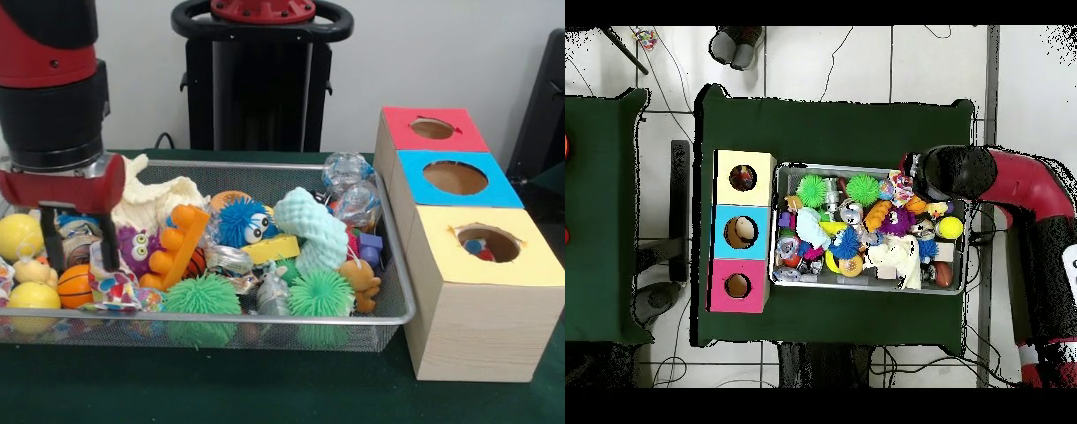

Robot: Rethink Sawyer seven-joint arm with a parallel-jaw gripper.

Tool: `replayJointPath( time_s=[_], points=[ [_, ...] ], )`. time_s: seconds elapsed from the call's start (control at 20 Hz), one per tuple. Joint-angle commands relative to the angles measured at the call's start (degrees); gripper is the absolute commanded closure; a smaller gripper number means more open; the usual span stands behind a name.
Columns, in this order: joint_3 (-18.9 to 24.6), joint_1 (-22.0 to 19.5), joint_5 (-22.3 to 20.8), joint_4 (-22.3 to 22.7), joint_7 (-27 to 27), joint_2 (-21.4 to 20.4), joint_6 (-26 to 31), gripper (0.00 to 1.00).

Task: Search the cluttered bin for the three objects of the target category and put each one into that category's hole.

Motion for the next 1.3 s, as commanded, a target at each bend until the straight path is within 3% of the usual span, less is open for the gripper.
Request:
replayJointPath(
  time_s=[0.05, 0.3, 0.5, 0.7, 0.9, 1.15, 1.3],
  points=[
    [1.2, -0.3, -1.5, -2.9, -13.3, 2.1, 4.8, 0.0],
    [-0.6, 2.1, -3.6, -0.7, -8.0, 1.7, 0.0, 0.0],
    [-3.5, 4.7, -5.5, 4.3, -0.4, -0.5, -6.4, 0.0],
    [-5.2, 6.2, -4.4, 8.5, 3.2, -3.0, -7.2, 0.0],
    [-5.4, 6.8, -1.7, 10.6, 3.6, -2.9, -6.1, 0.0],
    [-4.9, 5.5, -1.7, 13.8, 2.0, -0.9, -10.1, 0.0],
    [-4.9, 4.3, -1.9, 16.7, 1.3, -2.4, -11.3, 0.0]
  ],
)
